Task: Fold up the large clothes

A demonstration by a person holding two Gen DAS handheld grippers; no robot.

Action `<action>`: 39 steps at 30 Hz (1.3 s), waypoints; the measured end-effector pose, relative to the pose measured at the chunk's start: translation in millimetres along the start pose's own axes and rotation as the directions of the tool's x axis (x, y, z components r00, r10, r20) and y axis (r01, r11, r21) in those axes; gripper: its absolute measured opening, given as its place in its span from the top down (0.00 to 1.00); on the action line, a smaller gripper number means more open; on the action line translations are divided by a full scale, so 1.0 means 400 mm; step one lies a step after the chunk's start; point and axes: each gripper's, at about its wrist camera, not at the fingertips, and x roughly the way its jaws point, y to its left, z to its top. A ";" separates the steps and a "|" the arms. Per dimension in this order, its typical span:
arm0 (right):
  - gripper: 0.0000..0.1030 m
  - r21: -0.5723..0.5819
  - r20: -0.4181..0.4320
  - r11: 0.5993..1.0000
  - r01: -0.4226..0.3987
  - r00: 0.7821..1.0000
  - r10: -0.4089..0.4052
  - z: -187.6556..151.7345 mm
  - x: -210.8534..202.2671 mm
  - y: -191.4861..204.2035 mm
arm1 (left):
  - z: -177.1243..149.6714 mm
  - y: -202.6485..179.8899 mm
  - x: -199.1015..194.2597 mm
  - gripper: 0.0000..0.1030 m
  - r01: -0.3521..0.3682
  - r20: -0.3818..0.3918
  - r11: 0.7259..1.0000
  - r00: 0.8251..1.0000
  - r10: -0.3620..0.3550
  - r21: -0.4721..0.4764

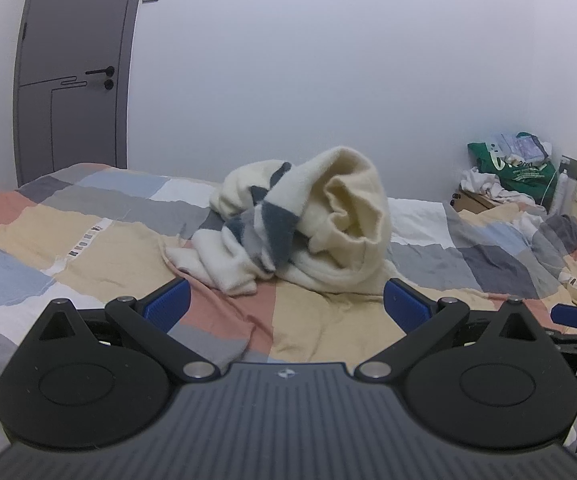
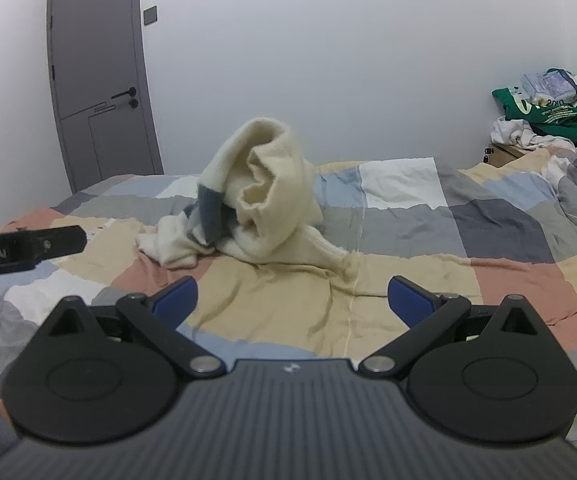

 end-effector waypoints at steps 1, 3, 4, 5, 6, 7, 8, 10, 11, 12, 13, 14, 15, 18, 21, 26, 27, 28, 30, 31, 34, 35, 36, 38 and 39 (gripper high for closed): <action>0.00 0.001 -0.001 1.000 -0.002 1.000 0.002 0.000 0.000 -0.001 | 0.002 0.003 0.001 0.00 0.001 0.002 1.000 1.000 -0.001 -0.003; 0.00 0.004 -0.005 1.000 -0.005 1.000 0.005 0.001 0.002 0.001 | 0.003 0.008 0.003 0.00 0.003 0.003 1.000 1.000 -0.003 -0.005; 0.00 0.004 -0.005 1.000 -0.005 1.000 0.005 0.003 0.004 0.001 | 0.004 0.009 0.004 0.00 0.006 0.002 1.000 1.000 -0.006 -0.004; 0.00 0.003 -0.003 1.000 -0.004 1.000 0.004 0.005 0.004 0.003 | 0.004 0.011 0.006 0.00 0.010 0.001 1.000 1.000 -0.010 -0.001; 0.00 0.002 -0.001 1.000 -0.004 1.000 0.004 0.006 0.005 0.005 | 0.005 0.013 0.007 0.00 0.013 0.000 1.000 1.000 -0.013 0.000; 0.00 0.001 0.001 1.000 -0.001 1.000 0.001 0.009 0.005 0.008 | 0.007 0.015 0.008 0.00 0.014 0.001 1.000 1.000 -0.014 0.001; 0.00 0.000 0.002 1.000 0.001 1.000 -0.001 0.012 0.006 0.011 | 0.007 0.015 0.009 0.00 0.013 0.000 1.000 1.000 -0.013 0.002; 0.00 0.001 -0.002 1.000 0.010 1.000 -0.010 0.016 0.005 0.015 | 0.009 0.017 0.008 0.00 0.018 0.002 1.000 1.000 -0.018 0.001; 0.00 0.002 -0.003 1.000 0.013 1.000 -0.013 0.018 0.004 0.016 | 0.011 0.018 0.005 0.00 0.019 0.008 1.000 1.000 -0.019 0.003; 0.00 0.005 -0.003 1.000 0.015 1.000 -0.015 0.020 0.003 0.018 | 0.013 0.019 0.004 0.00 0.018 0.012 1.000 1.000 -0.018 0.005; 0.00 0.010 -0.005 1.000 0.017 1.000 -0.017 0.023 0.001 0.019 | 0.016 0.018 0.004 0.00 0.016 0.015 1.000 1.000 -0.016 0.007; 0.00 0.012 -0.006 1.000 0.018 1.000 -0.018 0.025 0.000 0.020 | 0.018 0.021 0.004 0.00 0.019 0.015 1.000 1.000 -0.019 0.006; 0.00 0.015 -0.010 1.000 0.020 1.000 -0.020 0.027 0.000 0.021 | 0.021 0.023 0.006 0.00 0.025 0.015 1.000 1.000 -0.025 0.003; 0.00 0.011 -0.019 0.999 0.045 0.999 -0.045 0.036 0.005 0.028 | 0.025 0.027 0.009 0.00 0.027 0.011 1.000 1.000 -0.027 0.003; 0.00 0.031 -0.040 0.997 0.068 0.997 -0.067 0.050 0.021 0.027 | 0.048 0.024 0.021 0.00 0.008 0.021 0.999 1.000 -0.009 0.051; 0.00 0.038 -0.047 0.997 0.069 0.997 -0.067 0.072 0.050 0.028 | 0.097 0.039 0.056 0.00 -0.014 0.030 0.997 0.999 0.012 0.071; 0.00 0.043 -0.049 0.997 0.064 0.997 -0.062 0.078 0.056 0.028 | 0.103 0.043 0.065 0.00 -0.016 0.024 0.998 1.000 0.014 0.066; 0.00 0.052 -0.054 0.997 0.059 0.997 -0.056 0.086 0.064 0.027 | 0.109 0.047 0.075 0.00 -0.020 0.014 0.998 1.000 0.019 0.061; 0.00 0.062 -0.065 0.997 0.050 0.997 -0.046 0.105 0.080 0.027 | 0.121 0.052 0.100 0.00 -0.029 -0.006 0.998 1.000 0.029 0.061; 0.00 0.062 -0.069 0.997 0.047 0.997 -0.043 0.118 0.089 0.027 | 0.129 0.054 0.115 0.00 -0.034 -0.019 0.997 0.999 0.035 0.064; 0.00 0.073 -0.073 0.997 0.033 0.997 -0.028 0.147 0.118 0.022 | 0.157 0.060 0.163 0.00 -0.036 -0.047 0.998 0.998 0.039 0.060; 0.00 0.077 -0.075 0.997 0.030 0.997 -0.024 0.156 0.133 0.021 | 0.167 0.061 0.181 0.00 -0.035 -0.049 0.997 0.998 0.038 0.061; 0.00 0.078 -0.074 0.997 0.027 0.997 -0.021 0.162 0.146 0.020 | 0.176 0.061 0.201 0.00 -0.032 -0.055 0.997 0.998 0.036 0.064; 0.00 0.077 -0.077 0.997 0.023 0.997 -0.017 0.173 0.183 0.020 | 0.189 0.064 0.247 0.00 -0.023 -0.075 0.998 0.997 0.027 0.057; 0.00 0.077 -0.081 0.997 0.020 0.997 -0.014 0.176 0.201 0.020 | 0.195 0.066 0.274 0.00 -0.016 -0.089 0.999 0.996 0.020 0.048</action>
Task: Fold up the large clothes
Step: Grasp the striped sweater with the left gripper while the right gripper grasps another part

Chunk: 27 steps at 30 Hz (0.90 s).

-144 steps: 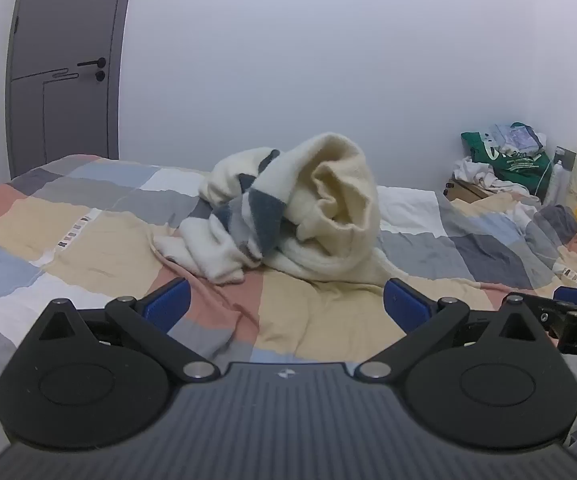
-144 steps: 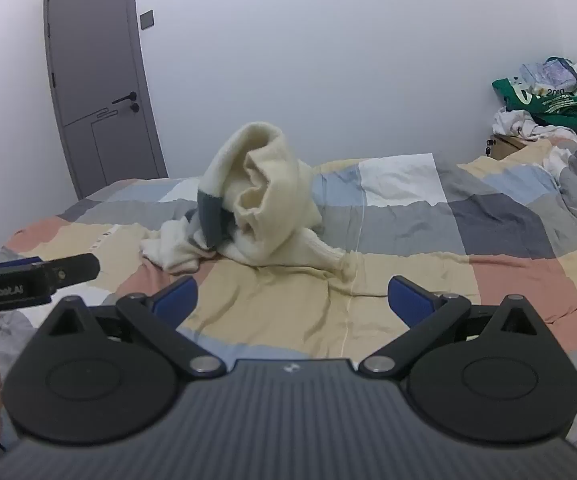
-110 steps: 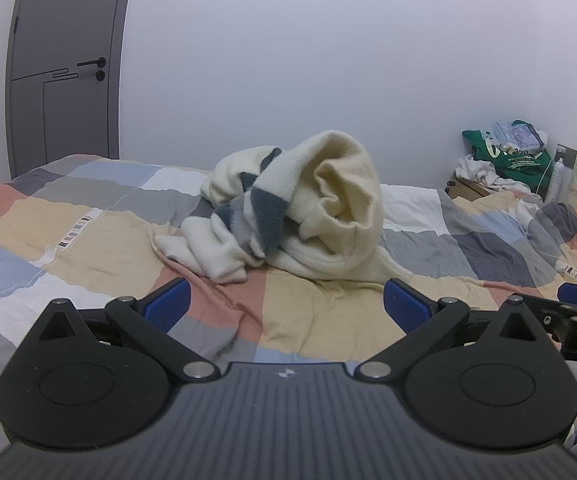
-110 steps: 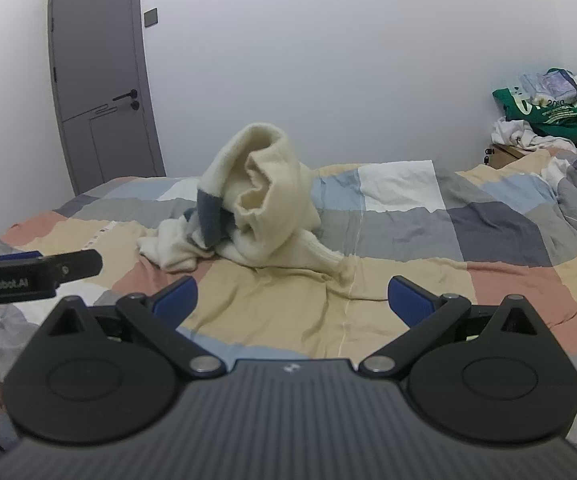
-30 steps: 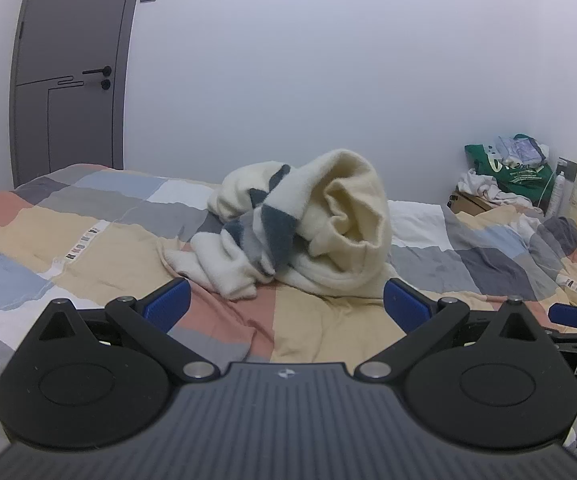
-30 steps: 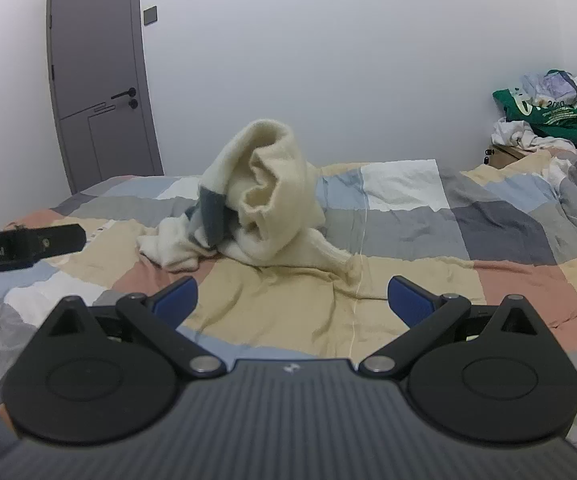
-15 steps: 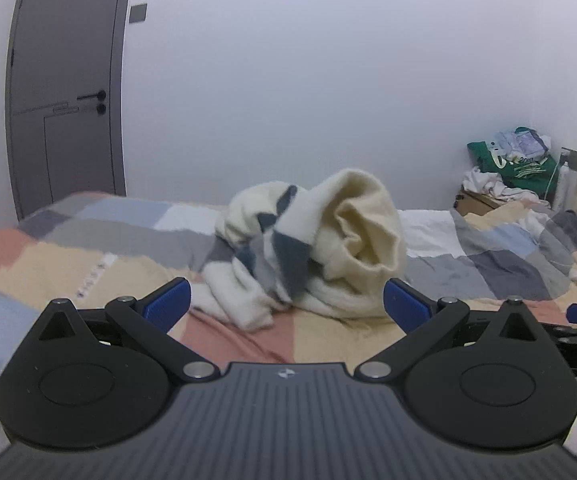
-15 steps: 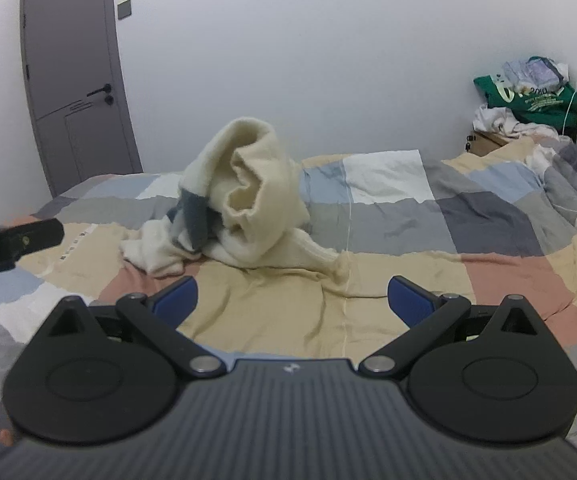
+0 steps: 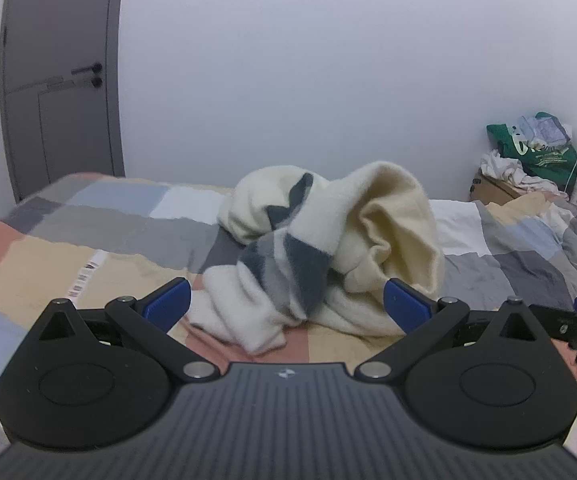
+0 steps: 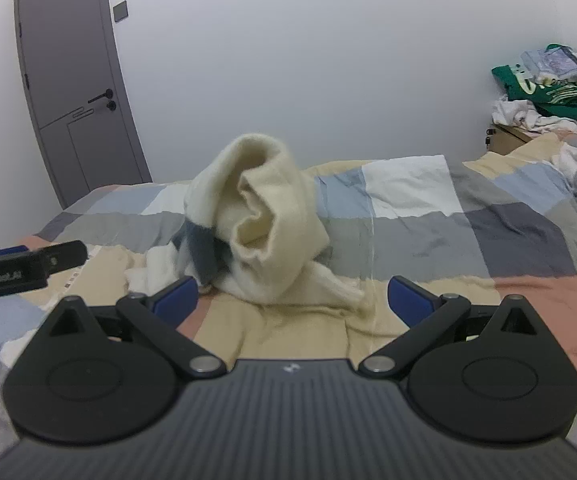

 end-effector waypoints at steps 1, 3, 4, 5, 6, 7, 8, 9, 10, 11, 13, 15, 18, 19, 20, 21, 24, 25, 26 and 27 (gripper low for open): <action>0.00 0.001 -0.006 1.000 -0.001 1.000 0.001 0.004 0.024 0.000 | 0.006 0.001 0.026 0.00 0.009 -0.011 1.000 1.000 -0.009 -0.008; 0.00 0.001 -0.017 1.000 -0.005 1.000 0.005 0.007 0.067 -0.002 | 0.013 0.002 0.085 0.00 0.023 -0.035 1.000 0.999 -0.024 -0.016; 0.00 0.000 -0.022 1.000 -0.007 1.000 0.007 0.008 0.093 -0.004 | 0.015 0.000 0.113 0.00 0.024 -0.043 1.000 0.999 -0.024 -0.015; 0.00 -0.002 -0.028 1.000 -0.010 1.000 0.010 0.009 0.121 -0.006 | 0.015 -0.003 0.150 0.00 0.020 -0.054 1.000 0.998 -0.021 -0.012; 0.00 -0.003 -0.033 1.000 -0.012 0.999 0.012 0.007 0.150 -0.010 | 0.015 -0.003 0.179 0.00 0.017 -0.064 1.000 0.998 -0.018 -0.013; 0.00 -0.003 -0.037 1.000 -0.013 0.999 0.013 0.006 0.171 -0.014 | 0.012 -0.002 0.208 0.00 0.015 -0.072 1.000 0.997 -0.016 -0.016; 0.00 -0.004 -0.044 1.000 -0.022 0.999 0.022 0.003 0.199 -0.021 | 0.007 0.000 0.245 0.00 0.009 -0.087 1.000 0.996 -0.011 -0.021; 0.00 -0.005 -0.048 1.000 -0.031 0.998 0.031 0.000 0.220 -0.028 | 0.001 0.004 0.272 0.00 0.000 -0.097 1.000 0.995 -0.003 -0.029; 0.01 -0.009 -0.055 1.000 -0.030 0.998 0.029 -0.007 0.248 -0.036 | -0.006 0.009 0.299 0.00 -0.006 -0.106 0.999 0.994 0.001 -0.042; 0.03 -0.014 -0.057 0.999 -0.033 0.998 0.032 -0.011 0.268 -0.041 | -0.015 0.016 0.333 0.00 -0.001 -0.115 0.998 0.993 -0.006 -0.060; 0.04 -0.026 -0.056 0.998 -0.065 0.996 0.064 -0.022 0.309 -0.048 | -0.031 0.028 0.376 0.00 0.016 -0.124 0.996 0.992 -0.027 -0.092; 0.04 -0.026 -0.036 0.993 -0.112 0.993 0.111 -0.035 0.339 -0.046 | -0.046 0.039 0.421 0.00 0.018 -0.126 0.992 0.991 -0.034 -0.127; 0.07 -0.063 -0.008 0.984 -0.165 0.986 0.165 -0.055 0.372 -0.029 | -0.062 0.058 0.486 0.00 0.037 -0.129 0.982 0.990 -0.062 -0.184; 0.07 -0.090 0.001 0.979 -0.181 0.983 0.182 -0.065 0.384 -0.021 | -0.066 0.061 0.499 0.00 0.051 -0.131 0.979 0.988 -0.078 -0.200; 0.08 -0.113 0.004 0.976 -0.187 0.982 0.189 -0.073 0.395 -0.016 | -0.071 0.066 0.516 0.00 0.075 -0.131 0.973 0.986 -0.106 -0.219; 0.08 -0.135 0.006 0.972 -0.191 0.981 0.193 -0.081 0.407 -0.012 | -0.075 0.067 0.530 0.00 0.090 -0.131 0.969 0.984 -0.122 -0.229; 0.19 -0.184 0.032 0.967 -0.175 0.983 0.183 -0.104 0.440 -0.011 | -0.080 0.063 0.567 0.00 0.115 -0.127 0.963 0.981 -0.149 -0.244; 0.22 -0.183 0.036 0.968 -0.169 0.983 0.179 -0.105 0.453 -0.013 | -0.081 0.061 0.580 0.00 0.110 -0.127 0.962 0.981 -0.146 -0.251; 0.24 -0.169 0.038 0.970 -0.175 0.982 0.184 -0.106 0.466 -0.020 | -0.083 0.058 0.590 0.01 0.103 -0.126 0.961 0.982 -0.139 -0.257; 0.27 -0.155 0.041 0.971 -0.183 0.981 0.191 -0.106 0.480 -0.029 | -0.086 0.056 0.602 0.01 0.093 -0.123 0.962 0.984 -0.128 -0.257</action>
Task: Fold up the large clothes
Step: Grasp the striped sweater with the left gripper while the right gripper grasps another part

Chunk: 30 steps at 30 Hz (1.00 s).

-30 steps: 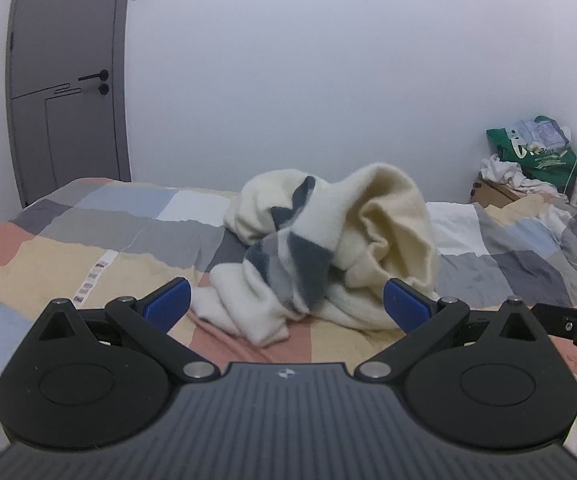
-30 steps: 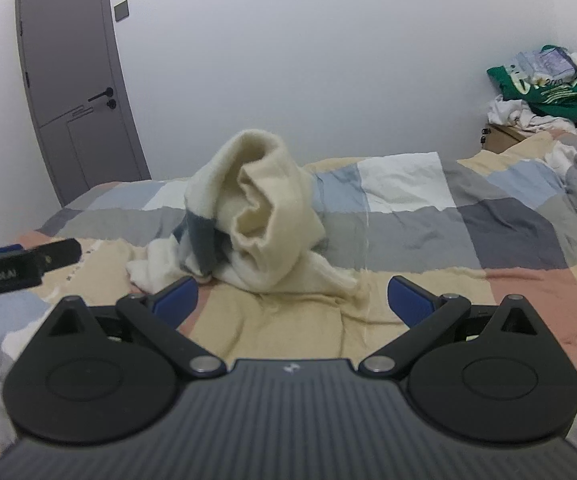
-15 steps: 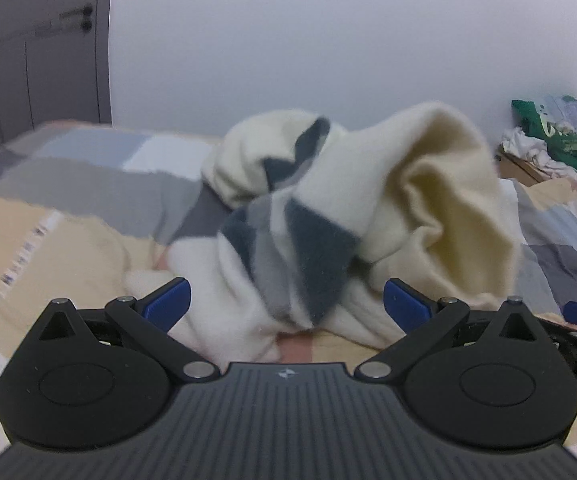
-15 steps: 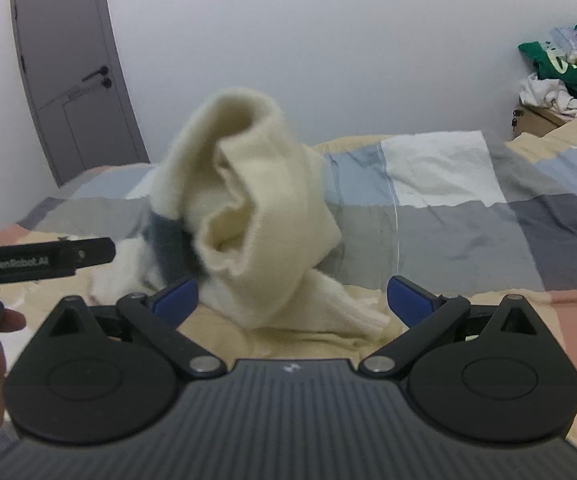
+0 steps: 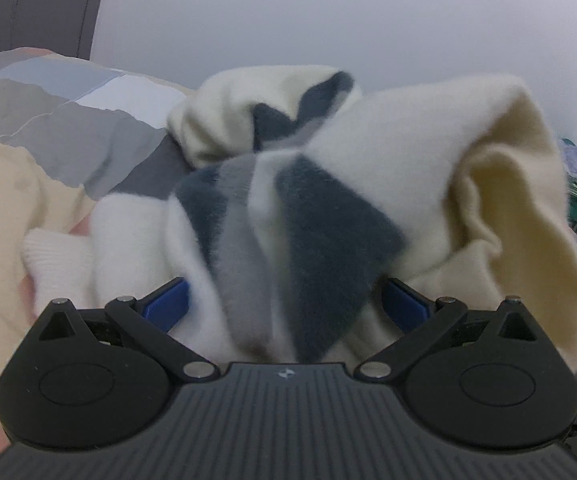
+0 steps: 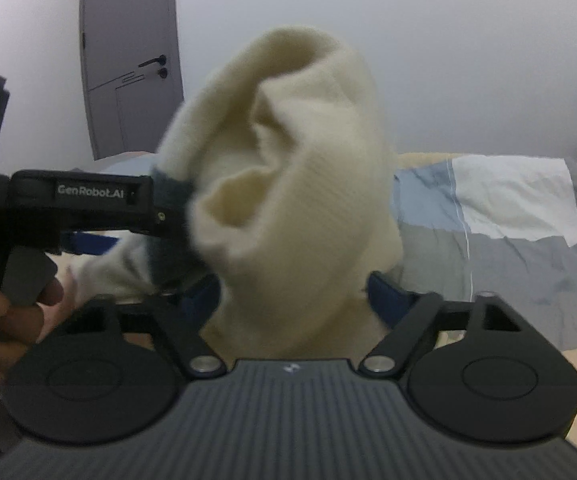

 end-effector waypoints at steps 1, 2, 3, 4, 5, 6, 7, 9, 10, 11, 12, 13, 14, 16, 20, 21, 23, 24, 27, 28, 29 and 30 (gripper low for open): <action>0.30 0.017 0.005 1.000 -0.001 1.000 0.001 -0.003 0.008 -0.010 | -0.003 0.001 0.007 0.01 -0.006 0.010 1.000 1.000 0.006 0.001; 0.33 0.032 0.004 0.999 0.008 1.000 -0.009 -0.006 0.016 -0.019 | -0.006 -0.001 0.015 0.01 -0.007 0.026 1.000 1.000 0.007 0.009; 0.35 0.042 0.003 0.999 0.014 1.000 -0.014 -0.009 0.022 -0.027 | -0.009 -0.003 0.017 0.03 -0.013 0.034 1.000 0.999 0.012 0.017; 0.37 0.048 0.004 0.999 0.014 1.000 -0.014 -0.010 0.025 -0.032 | -0.012 -0.005 0.020 0.05 -0.022 0.041 0.999 0.999 0.021 0.029; 0.42 0.057 0.007 0.998 0.015 1.000 -0.015 -0.014 0.023 -0.037 | -0.015 -0.007 0.021 0.12 -0.034 0.048 0.999 0.998 0.032 0.038; 0.49 0.062 0.010 0.998 0.017 1.000 -0.018 -0.014 0.022 -0.040 | -0.018 -0.006 0.019 0.16 -0.044 0.061 0.998 0.997 0.041 0.041; 0.53 0.065 0.012 0.998 0.023 1.000 -0.024 -0.013 0.020 -0.041 | -0.020 -0.003 0.017 0.20 -0.049 0.073 0.998 0.996 0.046 0.036; 0.66 0.066 0.017 0.997 0.026 0.999 -0.027 -0.013 0.011 -0.037 | -0.020 0.007 0.007 0.41 -0.068 0.096 0.998 0.993 0.067 0.015; 0.68 0.060 0.016 0.998 0.027 0.999 -0.028 -0.010 0.005 -0.033 | -0.017 0.013 0.001 0.45 -0.074 0.098 0.997 0.992 0.074 -0.001; 0.71 0.053 0.014 0.998 0.030 0.999 -0.031 -0.007 0.002 -0.029 | -0.013 0.020 -0.005 0.54 -0.073 0.098 0.997 0.992 0.074 -0.013; 0.74 0.046 0.010 0.998 0.034 0.999 -0.034 -0.004 0.005 -0.027 | -0.008 0.025 -0.014 0.60 -0.074 0.101 0.997 0.992 0.076 -0.027; 0.75 0.039 0.007 0.998 0.041 0.999 -0.041 0.000 -0.002 -0.020 | -0.003 0.028 -0.024 0.63 -0.079 0.107 0.996 0.991 0.082 -0.037; 0.77 0.029 0.000 0.998 0.053 0.999 -0.053 0.003 -0.005 -0.014 | 0.001 0.031 -0.038 0.67 -0.084 0.115 0.996 0.989 0.089 -0.043; 0.80 0.021 -0.010 0.997 0.078 0.997 -0.077 0.010 -0.028 -0.002 | 0.010 0.040 -0.072 0.71 -0.089 0.133 0.994 0.986 0.096 -0.059; 0.82 0.031 -0.012 0.991 0.128 0.992 -0.128 0.036 -0.080 -0.014 | 0.033 0.067 -0.156 0.76 -0.082 0.181 0.989 0.978 0.103 -0.123; 0.83 0.020 -0.007 0.989 0.144 0.990 -0.144 0.043 -0.091 -0.010 | 0.040 0.075 -0.183 0.77 -0.079 0.200 0.988 0.974 0.105 -0.135; 0.83 -0.001 -0.001 0.985 0.171 0.985 -0.171 0.056 -0.122 -0.006 | 0.050 0.090 -0.234 0.78 -0.078 0.240 0.986 0.964 0.113 -0.148; 0.83 -0.006 0.001 0.983 0.182 0.983 -0.182 0.065 -0.141 -0.003 | 0.053 0.101 -0.263 0.79 -0.083 0.258 0.984 0.958 0.122 -0.156; 0.84 -0.038 0.040 0.978 0.206 0.978 -0.204 0.083 -0.196 0.011 | 0.060 0.148 -0.341 0.86 -0.073 0.292 0.970 0.946 0.140 -0.230; 0.84 -0.056 0.061 0.976 0.212 0.976 -0.209 0.090 -0.219 0.021 | 0.063 0.165 -0.363 0.88 -0.058 0.300 0.963 0.944 0.139 -0.263; 0.84 -0.076 0.080 0.973 0.219 0.974 -0.213 0.092 -0.241 0.031 | 0.067 0.192 -0.390 0.89 -0.026 0.317 0.954 0.940 0.124 -0.298; 0.84 -0.092 0.095 0.970 0.227 0.971 -0.218 0.094 -0.260 0.038 | 0.071 0.212 -0.419 0.89 0.007 0.346 0.944 0.931 0.113 -0.329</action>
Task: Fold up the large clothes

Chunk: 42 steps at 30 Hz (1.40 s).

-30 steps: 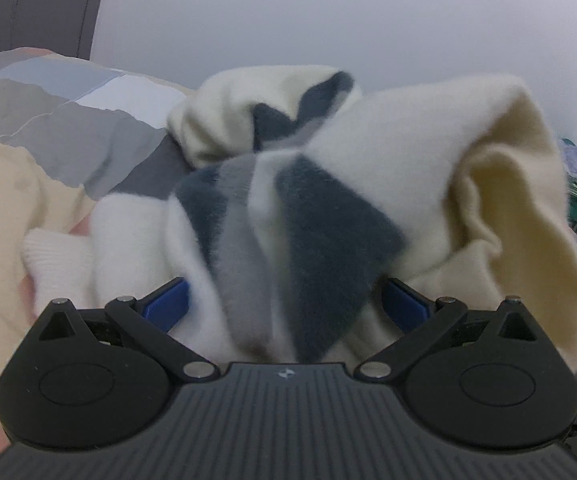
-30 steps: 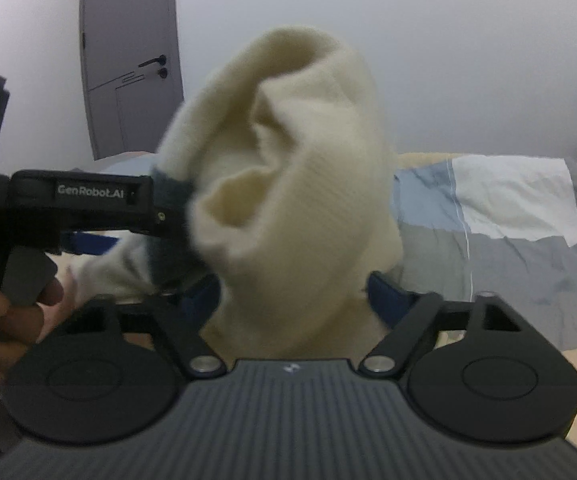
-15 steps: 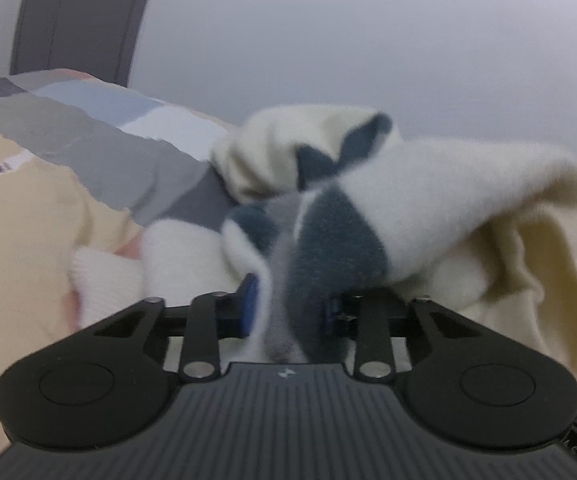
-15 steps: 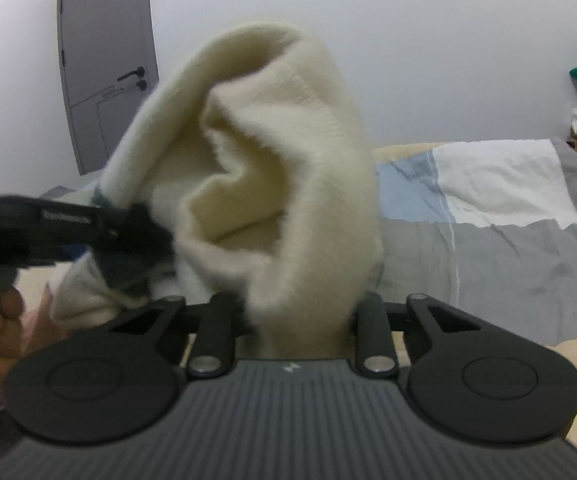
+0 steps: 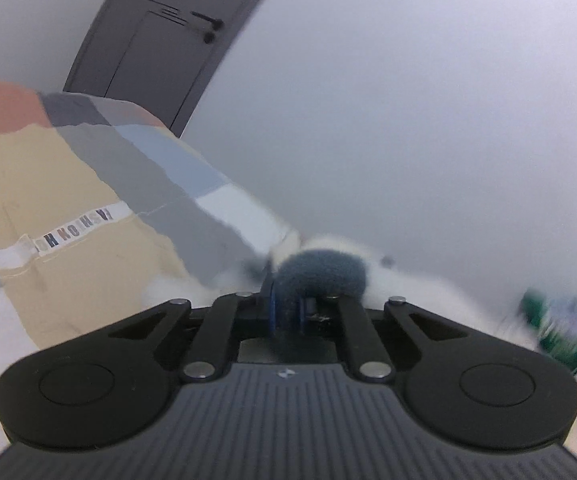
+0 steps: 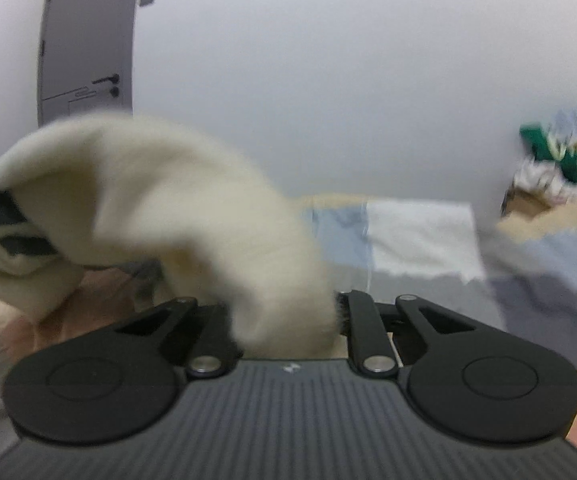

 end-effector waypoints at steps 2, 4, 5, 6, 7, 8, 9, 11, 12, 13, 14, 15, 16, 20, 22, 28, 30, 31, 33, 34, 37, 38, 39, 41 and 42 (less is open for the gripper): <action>0.84 -0.013 0.016 1.000 -0.006 1.000 0.007 0.010 -0.035 0.003 | 0.036 0.020 -0.039 0.89 0.003 0.028 0.999 1.000 -0.002 -0.032; 0.84 -0.046 0.017 0.999 -0.029 0.999 0.029 0.011 -0.060 0.027 | 0.053 0.027 -0.059 0.89 -0.004 0.035 1.000 0.999 0.005 -0.025; 0.84 -0.073 0.013 0.997 -0.040 0.999 0.041 0.010 -0.068 0.041 | 0.053 0.028 -0.067 0.89 -0.019 0.035 1.000 0.999 0.019 -0.019; 0.84 -0.111 0.000 0.993 -0.048 0.999 0.049 0.003 -0.079 0.062 | 0.053 0.037 -0.075 0.89 -0.037 0.027 0.999 0.999 0.037 -0.018; 0.84 -0.136 -0.021 0.989 -0.057 0.998 0.055 -0.006 -0.090 0.079 | 0.052 0.046 -0.077 0.89 -0.057 0.012 0.998 0.998 0.057 -0.021; 0.84 -0.154 -0.051 0.985 -0.071 0.997 0.064 -0.017 -0.094 0.093 | 0.049 0.056 -0.073 0.89 -0.085 -0.009 0.996 0.996 0.085 -0.025; 0.84 -0.163 -0.086 0.983 -0.087 0.994 0.074 -0.031 -0.094 0.103 | 0.043 0.065 -0.065 0.89 -0.123 -0.037 0.992 0.992 0.122 -0.021; 0.84 -0.165 -0.162 0.978 -0.127 0.982 0.100 -0.064 -0.078 0.115 | 0.021 0.081 -0.051 0.89 -0.202 -0.081 0.979 0.976 0.202 0.014; 0.84 -0.165 -0.196 0.975 -0.147 0.974 0.113 -0.082 -0.071 0.125 | 0.005 0.087 -0.041 0.89 -0.242 -0.096 0.969 0.965 0.245 0.042; 0.83 -0.162 -0.224 0.973 -0.164 0.966 0.125 -0.098 -0.064 0.134 | -0.013 0.091 -0.033 0.89 -0.275 -0.107 0.959 0.954 0.281 0.068; 0.82 -0.162 -0.255 0.969 -0.186 0.956 0.141 -0.110 -0.054 0.144 | -0.027 0.097 -0.021 0.89 -0.305 -0.118 0.949 0.942 0.313 0.084; 0.82 -0.168 -0.275 0.965 -0.199 0.950 0.148 -0.118 -0.049 0.153 | -0.037 0.103 -0.015 0.89 -0.323 -0.125 0.942 0.935 0.333 0.092; 0.82 -0.167 -0.294 0.964 -0.207 0.944 0.151 -0.125 -0.035 0.153 | -0.048 0.106 0.000 0.89 -0.344 -0.145 0.933 0.923 0.357 0.106; 0.81 -0.126 -0.332 0.972 -0.198 0.932 0.146 -0.130 -0.004 0.134 | -0.075 0.135 0.030 0.88 -0.358 -0.203 0.927 0.905 0.374 0.112; 0.78 -0.119 -0.329 0.972 -0.203 0.932 0.155 -0.117 -0.007 0.120 | -0.071 0.145 0.026 0.88 -0.351 -0.242 0.933 0.901 0.360 0.078; 0.66 -0.104 -0.322 0.971 -0.217 0.931 0.173 -0.093 -0.077 0.124 | -0.047 0.163 -0.024 0.86 -0.314 -0.312 0.948 0.908 0.281 -0.061; 0.57 -0.080 -0.337 0.970 -0.228 0.922 0.189 -0.094 -0.092 0.119 | -0.037 0.157 -0.058 0.69 -0.278 -0.329 0.955 0.916 0.231 -0.103; 0.56 -0.062 -0.347 0.970 -0.237 0.916 0.201 -0.097 -0.104 0.115 | -0.033 0.152 -0.074 0.62 -0.262 -0.335 0.959 0.918 0.212 -0.112; 0.55 -0.025 -0.363 0.966 -0.256 0.903 0.230 -0.100 -0.129 0.103 | -0.029 0.144 -0.111 0.42 -0.247 -0.338 0.960 0.922 0.190 -0.134; 0.55 -0.009 -0.362 0.964 -0.266 0.899 0.244 -0.100 -0.144 0.099 | -0.029 0.140 -0.130 0.39 -0.240 -0.336 0.960 0.924 0.181 -0.143; 0.52 0.056 -0.353 0.953 -0.297 0.887 0.297 -0.093 -0.179 0.086 | -0.027 0.119 -0.184 0.35 -0.246 -0.320 0.962 0.927 0.198 -0.118; 0.51 0.080 -0.344 0.946 -0.314 0.882 0.322 -0.090 -0.188 0.081 | -0.026 0.110 -0.206 0.35 -0.245 -0.303 0.965 0.930 0.206 -0.098; 0.51 0.103 -0.334 0.938 -0.332 0.876 0.347 -0.086 -0.195 0.076 | -0.025 0.098 -0.231 0.34 -0.234 -0.285 0.970 0.937 0.205 -0.071; 0.48 0.143 -0.318 0.926 -0.350 0.870 0.378 -0.078 -0.205 0.067 | -0.019 0.077 -0.277 0.32 -0.212 -0.256 0.976 0.947 0.194 -0.046; 0.45 0.163 -0.311 0.922 -0.351 0.869 0.386 -0.073 -0.207 0.062 | -0.019 0.068 -0.299 0.31 -0.192 -0.246 0.981 0.953 0.176 -0.042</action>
